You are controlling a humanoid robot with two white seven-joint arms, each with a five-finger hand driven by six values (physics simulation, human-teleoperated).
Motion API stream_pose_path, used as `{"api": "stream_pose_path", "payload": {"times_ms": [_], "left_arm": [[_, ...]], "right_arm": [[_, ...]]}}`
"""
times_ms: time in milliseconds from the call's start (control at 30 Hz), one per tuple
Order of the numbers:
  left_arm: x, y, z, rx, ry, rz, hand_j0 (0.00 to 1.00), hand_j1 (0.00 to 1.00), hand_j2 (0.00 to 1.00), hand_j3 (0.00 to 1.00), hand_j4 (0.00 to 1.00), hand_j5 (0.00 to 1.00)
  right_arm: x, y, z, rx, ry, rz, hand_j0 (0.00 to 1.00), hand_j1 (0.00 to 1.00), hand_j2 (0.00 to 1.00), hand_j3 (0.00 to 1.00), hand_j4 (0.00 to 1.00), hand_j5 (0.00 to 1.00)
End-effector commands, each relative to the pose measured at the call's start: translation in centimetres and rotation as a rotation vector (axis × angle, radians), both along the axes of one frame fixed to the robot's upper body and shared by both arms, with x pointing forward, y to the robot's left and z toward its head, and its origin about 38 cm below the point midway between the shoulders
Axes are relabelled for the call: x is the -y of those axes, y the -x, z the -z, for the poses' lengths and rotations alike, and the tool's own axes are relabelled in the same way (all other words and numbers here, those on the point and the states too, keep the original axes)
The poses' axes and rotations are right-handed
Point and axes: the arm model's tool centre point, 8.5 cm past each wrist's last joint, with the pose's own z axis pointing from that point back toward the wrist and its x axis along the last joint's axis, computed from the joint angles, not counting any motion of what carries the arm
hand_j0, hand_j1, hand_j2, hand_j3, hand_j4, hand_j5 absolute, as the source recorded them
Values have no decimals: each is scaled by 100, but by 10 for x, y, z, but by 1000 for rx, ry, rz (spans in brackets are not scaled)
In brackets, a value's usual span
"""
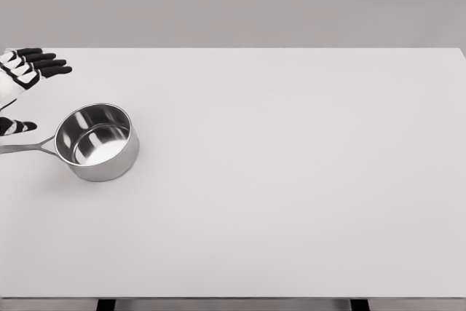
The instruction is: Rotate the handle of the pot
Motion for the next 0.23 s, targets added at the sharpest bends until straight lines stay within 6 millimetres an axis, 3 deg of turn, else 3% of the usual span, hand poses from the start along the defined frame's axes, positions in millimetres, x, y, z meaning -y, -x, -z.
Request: {"api": "stream_pose_path", "payload": {"times_ms": [0,200], "left_arm": [[8,2,-2,0,12,27,100,100,100,100,100,100],[20,8,0,-6,6,66,100,100,100,100,100,100]], "right_arm": [[0,0,0,0,0,0,100,100,100,100,100,100],[0,0,0,-1,-1,0,100,100,100,100,100,100]]}}
